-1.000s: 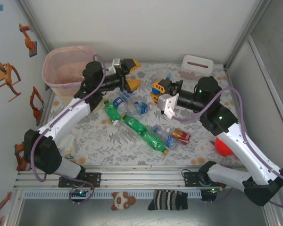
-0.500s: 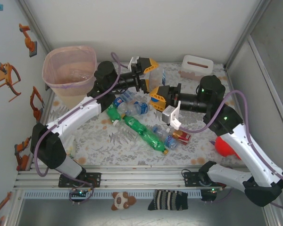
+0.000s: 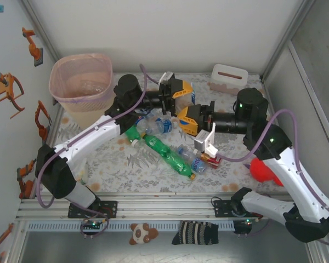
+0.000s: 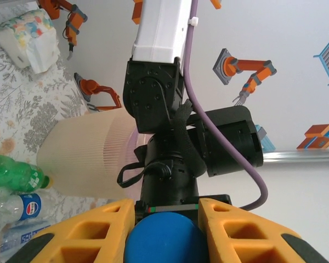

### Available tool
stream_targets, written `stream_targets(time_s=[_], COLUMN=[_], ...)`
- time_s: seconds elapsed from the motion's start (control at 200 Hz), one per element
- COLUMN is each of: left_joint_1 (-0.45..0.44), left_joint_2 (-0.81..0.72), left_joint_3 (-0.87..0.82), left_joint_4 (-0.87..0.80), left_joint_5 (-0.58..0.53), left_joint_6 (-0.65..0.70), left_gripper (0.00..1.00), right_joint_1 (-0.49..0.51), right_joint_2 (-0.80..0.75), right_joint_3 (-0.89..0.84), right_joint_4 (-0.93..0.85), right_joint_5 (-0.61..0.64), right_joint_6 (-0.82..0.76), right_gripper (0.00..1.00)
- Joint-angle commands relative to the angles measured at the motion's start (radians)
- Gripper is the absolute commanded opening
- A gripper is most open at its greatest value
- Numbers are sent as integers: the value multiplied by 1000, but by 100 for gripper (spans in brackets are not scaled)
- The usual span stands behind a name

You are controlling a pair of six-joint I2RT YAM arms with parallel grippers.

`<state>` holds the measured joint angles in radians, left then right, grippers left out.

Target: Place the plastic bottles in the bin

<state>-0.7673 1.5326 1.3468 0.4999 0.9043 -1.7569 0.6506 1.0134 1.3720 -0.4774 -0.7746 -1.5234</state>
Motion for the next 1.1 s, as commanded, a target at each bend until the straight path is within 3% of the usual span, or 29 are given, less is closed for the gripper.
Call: stream_targets(time_s=[0.0, 0.661, 0.751, 0.881, 1.092], left_joint_1=[-3, -1, 3, 17, 66], left_joint_2=[-48, -59, -61, -64, -69], left_joint_3=[26, 19, 17, 6, -23], left_joint_4=[5, 24, 26, 34, 48], left_joint_5=[47, 53, 53, 49, 46], left_joint_6=[8, -12, -13, -18, -24], left_gripper=[69, 50, 49, 49, 48], right_joint_1=[5, 6, 6, 6, 6], right_joint_2=[-27, -36, -47, -66, -109], right_joint_3=[18, 18, 2, -17, -58], right_joint_4=[-12, -13, -2, 8, 36], right_joint_5=[-21, -29, -36, -28, 41], right_joint_6=[-21, -20, -21, -3, 89], right_gripper=[0, 0, 17, 33, 44])
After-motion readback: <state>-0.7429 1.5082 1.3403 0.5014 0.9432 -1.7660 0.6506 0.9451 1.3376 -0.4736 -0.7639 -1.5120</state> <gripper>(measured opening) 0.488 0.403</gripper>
